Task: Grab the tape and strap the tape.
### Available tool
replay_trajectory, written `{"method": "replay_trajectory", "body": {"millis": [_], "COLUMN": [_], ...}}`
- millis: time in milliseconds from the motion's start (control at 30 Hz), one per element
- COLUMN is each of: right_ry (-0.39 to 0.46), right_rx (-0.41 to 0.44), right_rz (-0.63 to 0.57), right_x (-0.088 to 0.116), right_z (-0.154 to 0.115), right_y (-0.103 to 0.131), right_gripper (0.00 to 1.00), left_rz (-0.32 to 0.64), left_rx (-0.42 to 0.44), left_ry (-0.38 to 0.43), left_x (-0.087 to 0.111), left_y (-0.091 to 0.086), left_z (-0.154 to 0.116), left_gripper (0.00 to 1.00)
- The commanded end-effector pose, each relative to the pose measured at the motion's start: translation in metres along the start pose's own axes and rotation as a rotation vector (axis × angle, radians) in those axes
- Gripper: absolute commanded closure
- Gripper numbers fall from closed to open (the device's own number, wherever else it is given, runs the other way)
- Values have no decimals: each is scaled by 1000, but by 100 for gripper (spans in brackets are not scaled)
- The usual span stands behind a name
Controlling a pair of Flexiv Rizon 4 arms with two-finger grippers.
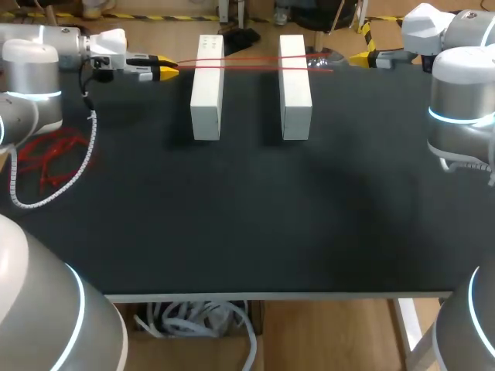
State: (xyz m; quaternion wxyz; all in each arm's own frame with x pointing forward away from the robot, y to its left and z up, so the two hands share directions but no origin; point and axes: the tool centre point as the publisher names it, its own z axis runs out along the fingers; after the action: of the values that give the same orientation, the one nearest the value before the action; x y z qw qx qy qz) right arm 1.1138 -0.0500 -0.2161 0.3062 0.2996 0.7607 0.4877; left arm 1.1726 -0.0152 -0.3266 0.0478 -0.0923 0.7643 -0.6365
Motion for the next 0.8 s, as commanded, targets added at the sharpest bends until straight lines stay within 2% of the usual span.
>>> {"method": "replay_trajectory", "body": {"millis": [33,267,533,800], "right_ry": [0,0,0,0], "right_rx": [0,0,0,0], "right_rz": [0,0,0,0], "right_x": [0,0,0,0], "right_z": [0,0,0,0], "right_y": [0,0,0,0], "right_gripper": [0,0,0,0], "left_rz": [-2,3,0,9], "left_rx": [5,5,2,-3], "left_ry": [6,2,1,10], "left_x": [-4,-4,-4,-1], "left_y": [3,2,2,-1], "left_z": [1,1,2,0], "left_gripper": [81,82,100,100]}}
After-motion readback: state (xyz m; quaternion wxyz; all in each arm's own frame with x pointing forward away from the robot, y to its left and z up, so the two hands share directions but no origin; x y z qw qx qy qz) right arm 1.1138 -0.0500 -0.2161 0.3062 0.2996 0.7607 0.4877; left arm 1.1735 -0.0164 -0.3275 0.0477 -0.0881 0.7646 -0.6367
